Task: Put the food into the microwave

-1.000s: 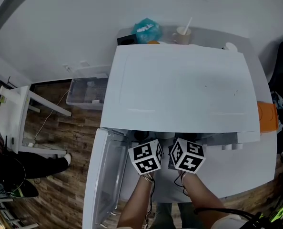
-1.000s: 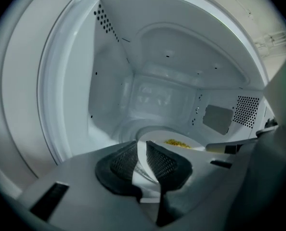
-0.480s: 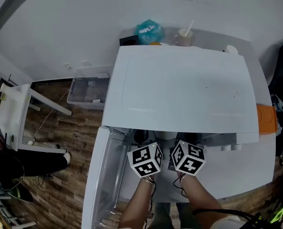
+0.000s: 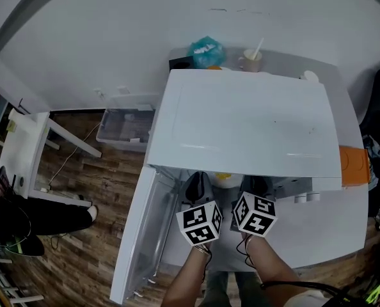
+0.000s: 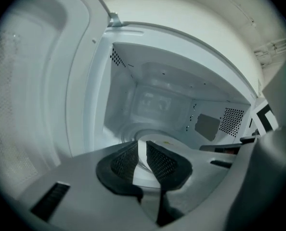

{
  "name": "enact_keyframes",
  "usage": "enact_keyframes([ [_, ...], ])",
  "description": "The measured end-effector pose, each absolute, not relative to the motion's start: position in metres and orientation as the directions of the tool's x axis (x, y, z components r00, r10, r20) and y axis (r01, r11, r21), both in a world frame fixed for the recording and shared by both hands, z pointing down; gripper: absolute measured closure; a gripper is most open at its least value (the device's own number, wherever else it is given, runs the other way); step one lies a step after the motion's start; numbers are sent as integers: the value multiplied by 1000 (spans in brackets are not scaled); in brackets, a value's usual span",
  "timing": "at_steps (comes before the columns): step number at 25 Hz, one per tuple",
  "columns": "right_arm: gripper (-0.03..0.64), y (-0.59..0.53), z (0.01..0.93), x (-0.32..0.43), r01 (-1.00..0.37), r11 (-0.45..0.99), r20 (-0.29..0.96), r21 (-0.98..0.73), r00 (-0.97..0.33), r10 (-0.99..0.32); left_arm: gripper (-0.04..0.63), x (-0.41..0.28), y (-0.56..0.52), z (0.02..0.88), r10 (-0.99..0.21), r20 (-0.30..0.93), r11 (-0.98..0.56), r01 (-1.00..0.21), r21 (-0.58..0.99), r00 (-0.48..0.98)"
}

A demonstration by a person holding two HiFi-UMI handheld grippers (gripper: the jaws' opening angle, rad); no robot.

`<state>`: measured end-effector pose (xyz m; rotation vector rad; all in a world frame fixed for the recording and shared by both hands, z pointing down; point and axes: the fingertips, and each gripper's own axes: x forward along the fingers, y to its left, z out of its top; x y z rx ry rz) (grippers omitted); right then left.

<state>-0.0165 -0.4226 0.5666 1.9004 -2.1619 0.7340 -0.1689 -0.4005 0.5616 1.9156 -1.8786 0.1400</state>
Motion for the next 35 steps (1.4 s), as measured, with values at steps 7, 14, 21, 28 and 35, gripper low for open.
enact_keyframes([
  [7,572,-381,555,-26,-963,189,440,-193,-257,-860,543,-155,-368,549,-916,388,4,-963,268,104],
  [14,589,-326,538,-30,-928,360,451,-97,-364,-815,591,-126,-322,524,-903,398,-74,-970,233,165],
  [21,589,-295,492,-28,-890,426,386,-164,-455,-803,591,-131,-282,492,-911,392,-34,-971,236,127],
  [28,594,-259,476,-28,-859,469,362,-206,-512,-779,591,-123,-243,477,-909,398,-24,-969,247,124],
  [35,594,-239,476,-24,-864,466,368,-190,-503,-782,591,-112,-228,468,-910,388,-58,-973,224,143],
])
